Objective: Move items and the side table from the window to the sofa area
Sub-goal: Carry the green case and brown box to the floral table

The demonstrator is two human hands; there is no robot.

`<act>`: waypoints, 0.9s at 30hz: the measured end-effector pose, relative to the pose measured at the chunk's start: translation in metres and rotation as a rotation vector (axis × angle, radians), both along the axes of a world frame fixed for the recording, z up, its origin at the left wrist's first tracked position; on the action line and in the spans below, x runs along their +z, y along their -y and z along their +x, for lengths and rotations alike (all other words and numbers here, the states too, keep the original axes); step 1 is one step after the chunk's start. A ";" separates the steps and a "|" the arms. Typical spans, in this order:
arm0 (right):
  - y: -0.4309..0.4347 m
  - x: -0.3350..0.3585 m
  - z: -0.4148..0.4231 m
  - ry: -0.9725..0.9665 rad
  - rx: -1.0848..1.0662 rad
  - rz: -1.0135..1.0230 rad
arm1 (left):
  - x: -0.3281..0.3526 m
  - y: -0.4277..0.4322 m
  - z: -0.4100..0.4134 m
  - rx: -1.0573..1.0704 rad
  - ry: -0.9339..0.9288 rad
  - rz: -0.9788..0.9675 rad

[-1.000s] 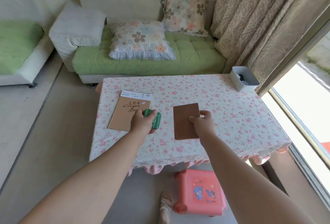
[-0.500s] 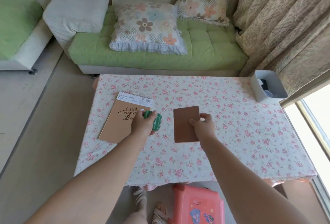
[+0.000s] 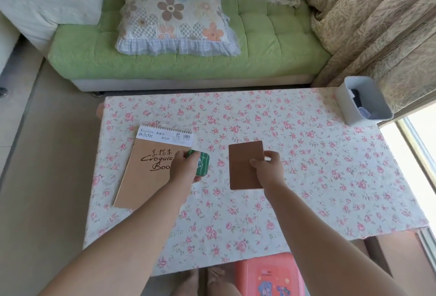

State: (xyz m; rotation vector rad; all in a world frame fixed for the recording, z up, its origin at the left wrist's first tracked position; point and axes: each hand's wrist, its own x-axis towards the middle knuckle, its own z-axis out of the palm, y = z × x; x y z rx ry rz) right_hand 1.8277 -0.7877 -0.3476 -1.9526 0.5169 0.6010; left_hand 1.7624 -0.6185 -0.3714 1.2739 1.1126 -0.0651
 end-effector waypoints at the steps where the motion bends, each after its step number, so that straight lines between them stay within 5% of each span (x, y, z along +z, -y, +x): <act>1: -0.002 -0.007 0.005 -0.007 -0.001 0.003 | -0.008 -0.001 0.004 0.011 -0.010 -0.017; 15: 0.008 -0.163 0.056 -0.108 0.041 -0.030 | -0.171 0.022 0.045 -0.076 -0.194 0.064; 27: 0.006 -0.214 0.069 -0.108 0.180 -0.062 | -0.213 0.033 0.066 -0.102 -0.248 0.222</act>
